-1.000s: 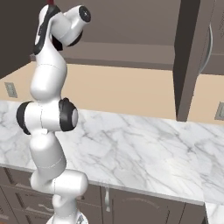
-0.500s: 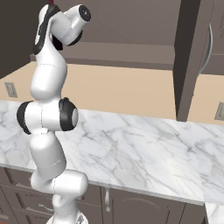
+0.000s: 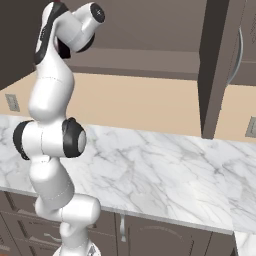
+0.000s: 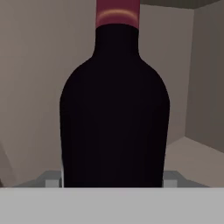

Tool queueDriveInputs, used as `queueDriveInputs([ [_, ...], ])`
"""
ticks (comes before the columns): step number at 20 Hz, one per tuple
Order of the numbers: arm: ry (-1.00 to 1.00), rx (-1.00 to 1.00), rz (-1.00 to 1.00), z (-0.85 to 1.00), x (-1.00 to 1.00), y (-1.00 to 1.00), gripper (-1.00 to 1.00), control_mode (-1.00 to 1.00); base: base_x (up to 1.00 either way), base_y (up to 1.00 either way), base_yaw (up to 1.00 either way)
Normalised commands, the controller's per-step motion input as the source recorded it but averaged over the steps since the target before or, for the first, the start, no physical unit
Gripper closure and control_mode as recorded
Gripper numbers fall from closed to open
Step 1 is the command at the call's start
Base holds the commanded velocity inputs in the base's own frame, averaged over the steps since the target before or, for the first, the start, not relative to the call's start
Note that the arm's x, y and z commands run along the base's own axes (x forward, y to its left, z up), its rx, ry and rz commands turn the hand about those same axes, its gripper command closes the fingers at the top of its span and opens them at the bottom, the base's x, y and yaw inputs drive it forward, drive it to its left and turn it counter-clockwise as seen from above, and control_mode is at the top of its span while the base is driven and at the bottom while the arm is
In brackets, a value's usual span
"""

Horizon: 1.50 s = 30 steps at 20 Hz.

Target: Open the cabinet directly in front. Then move the wine and the cup to the dining counter with the candle on it.

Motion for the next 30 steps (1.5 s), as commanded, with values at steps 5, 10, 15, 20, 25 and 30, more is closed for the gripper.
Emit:
queueDriveInputs([
  [5,0.15,0.00,0.00,0.00,-0.64,-0.12,1.00,-1.00,0.00,0.00,0.00],
  [10,0.22,0.01,0.00,-0.15,-0.96,-0.22,1.00,-1.00,0.00,0.00,0.00],
  [15,0.07,0.02,0.00,-0.51,-1.00,-0.32,1.00,-1.00,0.00,0.00,0.00],
  [20,-0.03,0.00,0.00,-0.93,-1.00,-0.27,1.00,-1.00,0.00,0.00,0.00],
  [25,-0.17,0.03,0.10,-0.67,-1.00,-0.13,1.00,-1.00,0.00,0.00,0.00],
  [30,-0.33,0.05,0.10,-0.38,-1.00,-0.23,1.00,-1.00,0.00,0.00,0.00],
])
